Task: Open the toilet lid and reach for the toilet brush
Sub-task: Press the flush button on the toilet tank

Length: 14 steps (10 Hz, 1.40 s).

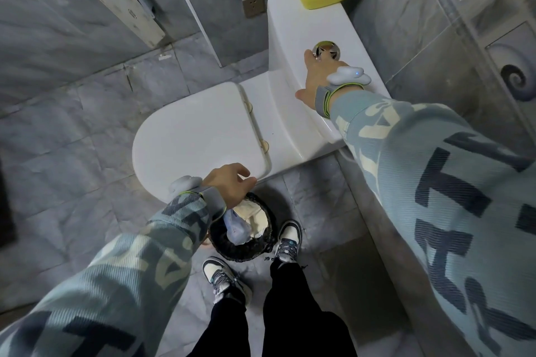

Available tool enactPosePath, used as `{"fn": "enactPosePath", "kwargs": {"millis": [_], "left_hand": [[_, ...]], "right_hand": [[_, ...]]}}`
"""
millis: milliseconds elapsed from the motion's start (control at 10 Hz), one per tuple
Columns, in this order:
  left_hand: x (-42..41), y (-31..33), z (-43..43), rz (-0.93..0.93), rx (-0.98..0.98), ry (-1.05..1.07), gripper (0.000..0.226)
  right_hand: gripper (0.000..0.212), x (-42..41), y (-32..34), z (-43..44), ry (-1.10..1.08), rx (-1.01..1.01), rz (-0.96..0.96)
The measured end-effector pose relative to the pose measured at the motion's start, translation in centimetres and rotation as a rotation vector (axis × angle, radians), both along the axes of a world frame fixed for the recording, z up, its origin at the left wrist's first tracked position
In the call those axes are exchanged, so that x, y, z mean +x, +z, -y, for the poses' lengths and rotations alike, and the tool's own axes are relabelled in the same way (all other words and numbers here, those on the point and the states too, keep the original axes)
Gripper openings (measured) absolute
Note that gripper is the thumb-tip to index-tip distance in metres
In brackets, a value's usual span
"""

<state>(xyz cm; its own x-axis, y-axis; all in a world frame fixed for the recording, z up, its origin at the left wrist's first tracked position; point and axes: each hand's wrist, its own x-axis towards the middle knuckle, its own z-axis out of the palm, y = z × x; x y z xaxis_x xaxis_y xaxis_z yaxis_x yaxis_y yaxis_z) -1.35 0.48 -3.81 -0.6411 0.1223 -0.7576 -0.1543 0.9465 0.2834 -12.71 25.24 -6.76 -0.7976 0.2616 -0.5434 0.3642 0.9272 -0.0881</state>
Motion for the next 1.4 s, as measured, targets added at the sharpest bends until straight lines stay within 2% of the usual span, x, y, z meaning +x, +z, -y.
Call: {"fn": "enactPosePath", "kwargs": {"millis": [200,300,500,600,700,800,1000,1400], "left_hand": [[0.4,-0.2,0.4,-0.013,-0.004,0.0,0.041],[0.8,-0.4,0.8,-0.009,-0.009,0.004,0.04],[1.5,-1.1,2.1,0.045,-0.053,0.028,0.04],[1.6,-1.2,2.7,0.068,-0.066,0.044,0.043],[1.8,-1.1,2.9,0.064,-0.059,0.053,0.042],[1.8,-1.0,3.0,0.051,-0.058,0.067,0.041],[1.7,-1.0,3.2,0.043,-0.057,0.079,0.041],[1.6,-1.4,3.1,0.04,-0.053,0.073,0.04]], "right_hand": [[0.093,0.2,0.9,0.6,0.035,-0.012,-0.012],[0.086,0.7,2.9,1.2,0.031,0.067,0.012],[0.073,0.6,2.4,1.1,0.09,0.172,0.036],[0.066,0.8,3.2,1.3,0.174,0.224,0.055],[0.061,0.7,3.2,1.1,0.154,0.18,0.048],[0.064,0.3,2.6,0.9,0.025,0.105,0.03],[0.069,0.8,2.5,0.6,0.014,-0.061,-0.106],[0.07,0.8,2.3,0.6,0.017,-0.065,-0.108]]}}
